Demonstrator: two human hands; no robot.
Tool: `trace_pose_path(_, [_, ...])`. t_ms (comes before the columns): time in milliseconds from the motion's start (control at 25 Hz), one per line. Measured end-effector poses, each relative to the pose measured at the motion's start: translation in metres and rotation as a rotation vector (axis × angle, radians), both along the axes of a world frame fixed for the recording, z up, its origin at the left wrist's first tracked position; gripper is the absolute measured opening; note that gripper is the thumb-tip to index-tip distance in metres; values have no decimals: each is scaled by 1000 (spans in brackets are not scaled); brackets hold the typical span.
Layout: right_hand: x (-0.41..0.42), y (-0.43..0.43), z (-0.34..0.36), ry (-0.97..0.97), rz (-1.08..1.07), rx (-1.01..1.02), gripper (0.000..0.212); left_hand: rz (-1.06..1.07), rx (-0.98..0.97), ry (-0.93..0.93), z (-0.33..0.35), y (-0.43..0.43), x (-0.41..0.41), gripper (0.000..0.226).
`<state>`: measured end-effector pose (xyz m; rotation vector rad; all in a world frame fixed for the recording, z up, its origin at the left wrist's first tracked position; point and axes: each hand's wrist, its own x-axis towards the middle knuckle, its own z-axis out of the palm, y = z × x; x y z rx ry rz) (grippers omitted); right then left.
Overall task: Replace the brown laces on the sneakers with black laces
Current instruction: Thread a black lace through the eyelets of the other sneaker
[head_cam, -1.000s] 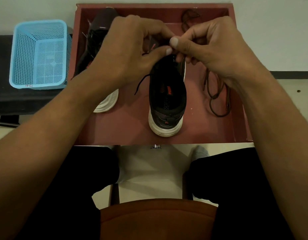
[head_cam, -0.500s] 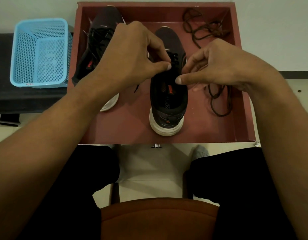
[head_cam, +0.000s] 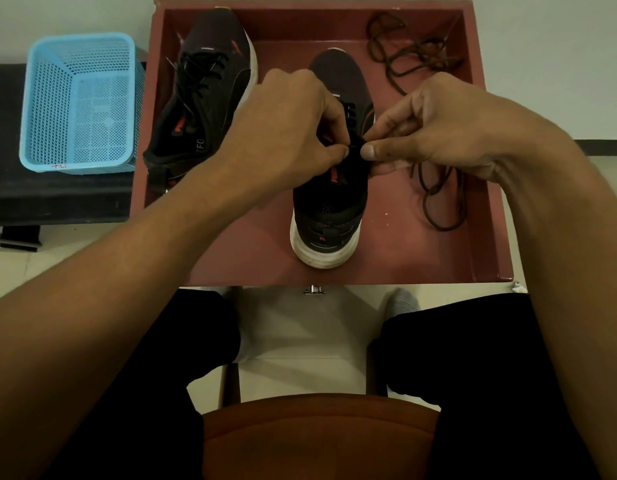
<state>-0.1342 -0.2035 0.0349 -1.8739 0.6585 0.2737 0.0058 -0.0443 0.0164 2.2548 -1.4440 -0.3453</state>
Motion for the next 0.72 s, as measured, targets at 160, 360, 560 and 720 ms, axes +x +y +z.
trace_pose_path(160, [2,3,-1,-22,0,11,16,30,1,-21,-1,-2,-4,8])
trace_pose_path(360, [1,2,0,-28,34,26,15,51,3,-85,-3,-2,-8,13])
trace_pose_path(560, [1,1,-2,-29,-9,64,9,96,-38,7,0,1,-4,17])
trace_pose_path(720, [1,1,-3,-24,-30,63,6,97,-41,81,2,2,-3,16])
